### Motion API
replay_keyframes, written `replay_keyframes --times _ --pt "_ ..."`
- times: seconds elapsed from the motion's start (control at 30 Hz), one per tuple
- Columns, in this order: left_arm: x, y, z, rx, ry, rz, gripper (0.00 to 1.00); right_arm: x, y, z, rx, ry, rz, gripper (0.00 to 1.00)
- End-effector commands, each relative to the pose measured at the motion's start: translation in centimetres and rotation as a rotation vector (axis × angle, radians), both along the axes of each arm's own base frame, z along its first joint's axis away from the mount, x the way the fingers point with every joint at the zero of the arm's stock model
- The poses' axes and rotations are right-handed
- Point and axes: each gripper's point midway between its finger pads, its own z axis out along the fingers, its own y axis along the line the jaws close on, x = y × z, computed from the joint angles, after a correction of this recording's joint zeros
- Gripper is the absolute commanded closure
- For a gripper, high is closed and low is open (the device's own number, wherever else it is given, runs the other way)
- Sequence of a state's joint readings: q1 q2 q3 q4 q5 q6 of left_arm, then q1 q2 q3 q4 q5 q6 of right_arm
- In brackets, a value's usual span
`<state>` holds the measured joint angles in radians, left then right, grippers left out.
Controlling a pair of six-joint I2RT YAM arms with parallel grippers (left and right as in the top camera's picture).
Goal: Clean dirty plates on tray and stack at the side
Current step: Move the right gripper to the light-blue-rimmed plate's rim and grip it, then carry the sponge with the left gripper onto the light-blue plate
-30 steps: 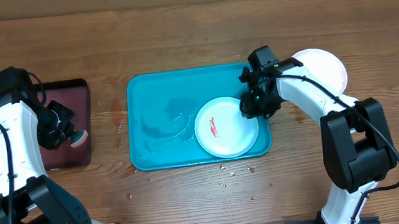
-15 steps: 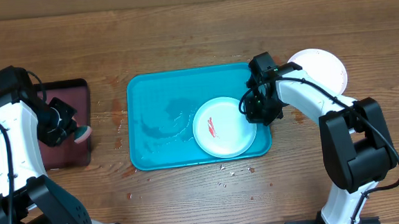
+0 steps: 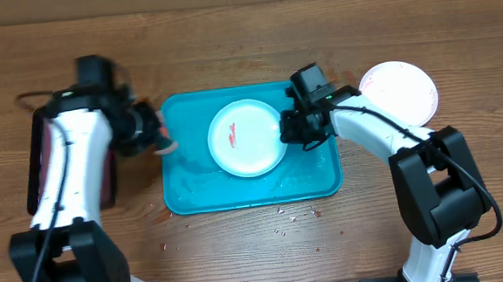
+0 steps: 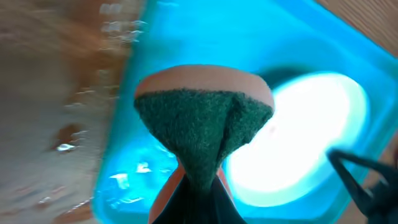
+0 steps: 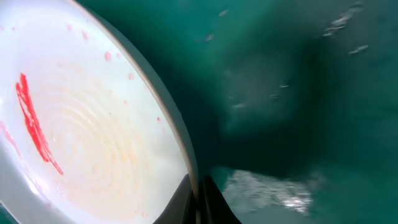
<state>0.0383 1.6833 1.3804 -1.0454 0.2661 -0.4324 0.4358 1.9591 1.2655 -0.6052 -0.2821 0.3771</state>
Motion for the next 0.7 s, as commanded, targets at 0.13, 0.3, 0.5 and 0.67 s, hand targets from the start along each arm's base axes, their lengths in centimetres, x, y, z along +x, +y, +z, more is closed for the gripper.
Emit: replay_keyframes --times 0.13,0.3,0.5,0.67 --pt "0.9 -11.0 0.7 0.016 -0.144 -0.278 0.96 0.9 1.4 -0.2 0.074 -0.001 -0.022 0.96" --pt "1.0 -12.8 -0.8 0.071 -0.135 -0.281 0.96 1.8 2.0 -1.1 0.078 0.015 -0.036 0.96" --pt "1.7 -13.1 -3.5 0.079 -0.094 -0.282 0.96 1.4 2.0 -2.0 0.074 0.047 -0.033 0.96" --pt "2.0 -13.4 -7.7 0.094 -0.020 -0.302 0.96 2.1 2.3 -1.7 0.086 0.015 -0.033 0.96"
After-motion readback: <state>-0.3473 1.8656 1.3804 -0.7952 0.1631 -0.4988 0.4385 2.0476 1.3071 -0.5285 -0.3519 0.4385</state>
